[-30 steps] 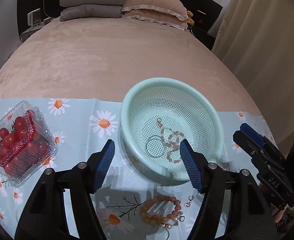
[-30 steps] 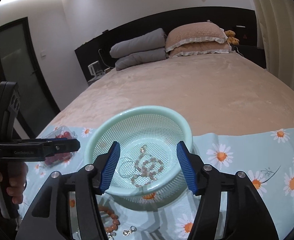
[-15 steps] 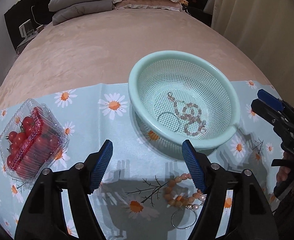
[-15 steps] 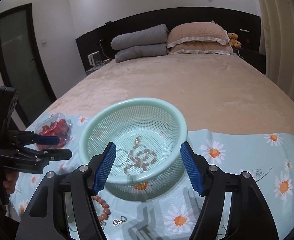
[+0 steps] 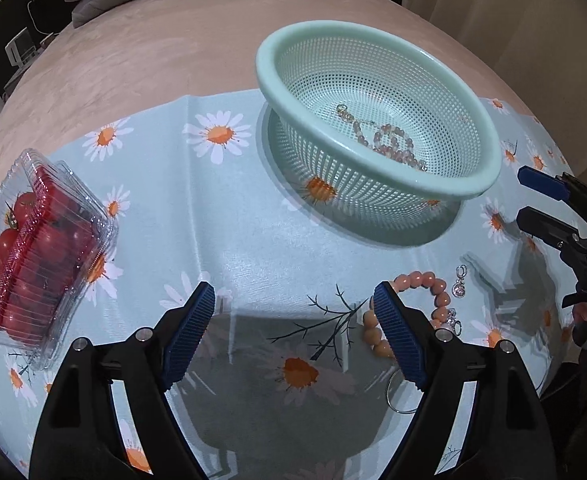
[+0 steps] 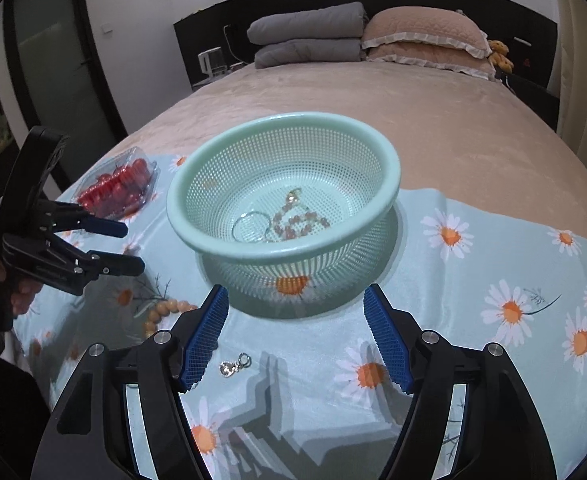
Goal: Organize jewelry
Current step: 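Grasp the peach bead bracelet with the left tool while the right tool grasps a silver pendant charm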
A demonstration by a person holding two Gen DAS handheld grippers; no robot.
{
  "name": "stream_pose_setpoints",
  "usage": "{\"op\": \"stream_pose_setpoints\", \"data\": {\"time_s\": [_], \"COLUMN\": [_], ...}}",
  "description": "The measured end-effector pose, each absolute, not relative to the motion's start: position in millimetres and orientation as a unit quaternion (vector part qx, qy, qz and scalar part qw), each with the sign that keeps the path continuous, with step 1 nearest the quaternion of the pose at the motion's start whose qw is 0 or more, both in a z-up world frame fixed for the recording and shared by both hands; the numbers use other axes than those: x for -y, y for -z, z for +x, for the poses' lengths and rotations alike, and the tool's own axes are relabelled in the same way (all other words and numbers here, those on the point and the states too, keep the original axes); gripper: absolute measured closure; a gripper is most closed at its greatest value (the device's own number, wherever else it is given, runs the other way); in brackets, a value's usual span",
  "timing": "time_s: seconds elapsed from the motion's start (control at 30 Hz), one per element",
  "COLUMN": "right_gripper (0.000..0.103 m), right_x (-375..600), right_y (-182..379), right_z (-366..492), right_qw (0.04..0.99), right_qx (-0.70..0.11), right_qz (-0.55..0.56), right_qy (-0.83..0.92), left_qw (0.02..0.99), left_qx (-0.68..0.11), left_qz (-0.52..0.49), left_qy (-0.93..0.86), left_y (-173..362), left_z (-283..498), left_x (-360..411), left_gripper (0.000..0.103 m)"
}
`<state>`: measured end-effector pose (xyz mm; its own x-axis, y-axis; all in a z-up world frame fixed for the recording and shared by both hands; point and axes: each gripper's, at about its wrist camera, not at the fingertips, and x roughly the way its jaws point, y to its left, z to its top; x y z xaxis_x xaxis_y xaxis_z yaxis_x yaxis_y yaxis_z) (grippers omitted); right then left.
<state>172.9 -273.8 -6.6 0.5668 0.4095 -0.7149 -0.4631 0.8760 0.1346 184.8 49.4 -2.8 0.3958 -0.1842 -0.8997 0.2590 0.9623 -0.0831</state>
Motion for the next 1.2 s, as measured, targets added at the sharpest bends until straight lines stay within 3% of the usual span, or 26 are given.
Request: {"op": "stream_pose_setpoints", "data": {"time_s": [0.37,0.67,0.7,0.73,0.77,0.8,0.87,0.9,0.93,0.97,1.03,1.2], "right_gripper": [0.037,0.047,0.049,0.058,0.073,0.079,0.095,0.095,0.096,0.096,0.103,0.103], "right_x": [261,235,233,231,229,226,224,222,220,219,220,228], "right_y": [45,61,60,60,61,62,63,63,62,62,60,50], "right_z": [171,167,167,167,167,167,165,163,161,159,157,154], "right_qw": [0.855,0.841,0.843,0.841,0.841,0.839,0.831,0.829,0.827,0.824,0.818,0.82], "right_qx": [-0.442,-0.466,-0.464,-0.466,-0.47,-0.473,-0.48,-0.483,-0.484,-0.485,-0.491,-0.489], "right_qz": [-0.056,-0.098,-0.101,-0.099,-0.103,-0.113,-0.116,-0.118,-0.122,-0.124,-0.114,-0.106], "right_qy": [-0.264,-0.256,-0.255,-0.256,-0.25,-0.244,-0.254,-0.256,-0.259,-0.266,-0.277,-0.279], "left_qw": [0.813,0.821,0.822,0.822,0.822,0.822,0.819,0.818,0.818,0.816,0.812,0.808], "left_qx": [-0.554,-0.542,-0.541,-0.54,-0.539,-0.538,-0.54,-0.539,-0.537,-0.538,-0.543,-0.555], "left_qz": [0.066,0.095,0.103,0.116,0.127,0.135,0.138,0.143,0.149,0.151,0.154,0.134], "left_qy": [0.167,0.153,0.147,0.142,0.136,0.131,0.136,0.139,0.143,0.148,0.148,0.144], "left_y": [32,49,51,54,56,57,57,56,55,53,53,43], "left_z": [173,171,171,171,171,170,169,168,167,166,164,164], "left_x": [-31,7,12,17,22,28,36,41,44,49,54,48], "left_gripper": [0.022,0.022,0.022,0.022,0.022,0.023,0.04,0.047,0.065,0.092,0.091,0.091]}}
